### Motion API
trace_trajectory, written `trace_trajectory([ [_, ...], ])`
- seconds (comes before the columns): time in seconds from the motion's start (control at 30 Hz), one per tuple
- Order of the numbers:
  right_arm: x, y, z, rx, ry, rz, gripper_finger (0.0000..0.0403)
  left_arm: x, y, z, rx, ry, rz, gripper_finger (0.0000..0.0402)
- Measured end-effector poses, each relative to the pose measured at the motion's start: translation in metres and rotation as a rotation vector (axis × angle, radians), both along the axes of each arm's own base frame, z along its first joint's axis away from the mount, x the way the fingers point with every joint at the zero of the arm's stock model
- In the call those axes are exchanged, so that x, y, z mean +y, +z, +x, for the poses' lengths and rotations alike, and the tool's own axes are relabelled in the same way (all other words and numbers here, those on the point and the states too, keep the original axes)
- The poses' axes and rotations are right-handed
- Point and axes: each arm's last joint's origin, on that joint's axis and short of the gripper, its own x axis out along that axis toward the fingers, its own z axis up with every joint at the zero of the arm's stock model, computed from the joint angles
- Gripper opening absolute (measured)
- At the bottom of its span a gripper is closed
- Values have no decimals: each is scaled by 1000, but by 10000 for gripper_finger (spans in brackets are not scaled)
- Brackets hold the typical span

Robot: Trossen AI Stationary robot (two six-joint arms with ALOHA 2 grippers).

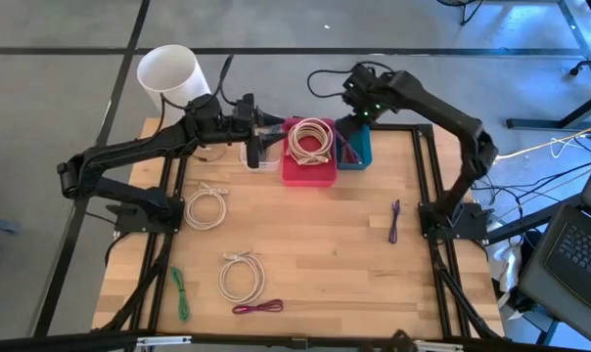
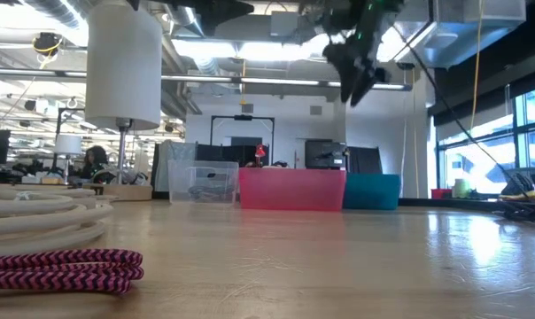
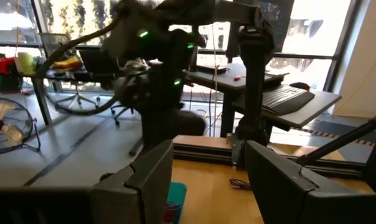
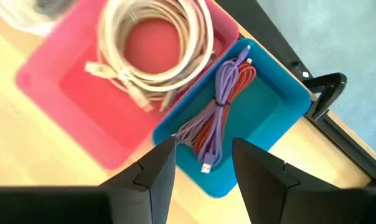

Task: Pick & Place USB Port
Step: Put the violet and black charger cable into the white bin

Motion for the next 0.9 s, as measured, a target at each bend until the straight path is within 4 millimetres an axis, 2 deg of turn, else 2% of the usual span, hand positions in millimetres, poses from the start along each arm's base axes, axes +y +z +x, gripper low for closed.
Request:
trace_trajectory([
  [0.13, 27, 18, -3, -16, -7, -54, 160, 0, 0, 0, 0, 0, 5, 192],
  [0.27, 50, 26, -2, -11, 3, -71, 160, 0, 0, 0, 1, -1, 7, 192],
  [0.53, 90, 24, 1, 108, 3, -90, 160, 0, -1, 0, 8, -1, 3, 191],
  [0.9, 151, 22, 5, 180, 7, -133, 160, 0, -6, 0, 54, -1, -18, 187],
])
